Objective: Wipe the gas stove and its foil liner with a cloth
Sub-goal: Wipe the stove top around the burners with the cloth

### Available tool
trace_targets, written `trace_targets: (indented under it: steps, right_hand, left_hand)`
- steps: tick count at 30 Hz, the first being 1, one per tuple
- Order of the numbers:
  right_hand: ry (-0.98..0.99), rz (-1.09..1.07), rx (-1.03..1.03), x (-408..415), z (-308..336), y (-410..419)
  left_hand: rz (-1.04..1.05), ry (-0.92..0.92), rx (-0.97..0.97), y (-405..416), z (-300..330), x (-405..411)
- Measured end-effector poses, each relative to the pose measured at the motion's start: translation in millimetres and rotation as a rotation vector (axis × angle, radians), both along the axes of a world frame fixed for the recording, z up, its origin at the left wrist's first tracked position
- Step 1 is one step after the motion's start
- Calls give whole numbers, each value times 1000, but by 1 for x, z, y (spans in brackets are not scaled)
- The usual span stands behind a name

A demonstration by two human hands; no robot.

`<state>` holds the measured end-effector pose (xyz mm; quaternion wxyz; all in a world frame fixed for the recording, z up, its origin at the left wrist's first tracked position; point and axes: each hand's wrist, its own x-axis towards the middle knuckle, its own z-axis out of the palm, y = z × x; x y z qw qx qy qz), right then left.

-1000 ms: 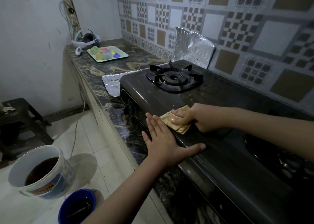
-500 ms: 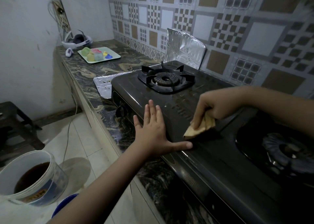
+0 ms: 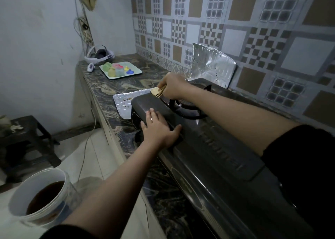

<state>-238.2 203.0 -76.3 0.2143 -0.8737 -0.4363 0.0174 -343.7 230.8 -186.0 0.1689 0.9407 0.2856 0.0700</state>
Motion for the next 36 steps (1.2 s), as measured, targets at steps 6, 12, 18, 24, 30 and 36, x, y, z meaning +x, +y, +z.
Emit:
trace_targets:
  steps: [6, 12, 18, 24, 30, 36]
  right_hand:
    - [-264, 154, -366, 17, -33, 66]
    - [-316, 208, -604, 18, -42, 79]
    - [-299, 238, -685, 8, -35, 55]
    - [-288, 240, -707, -5, -32, 25]
    - [-241, 200, -744, -19, -26, 4]
    - [-152, 189, -724, -20, -26, -32]
  left_hand:
    - [5, -69, -9, 4, -7, 1]
    - [5, -117, -39, 4, -12, 2]
    - [41, -158, -111, 1, -12, -1]
    - [50, -147, -125, -1, -8, -4]
    - [40, -135, -132, -1, -6, -4]
    - [27, -97, -112, 1, -5, -3]
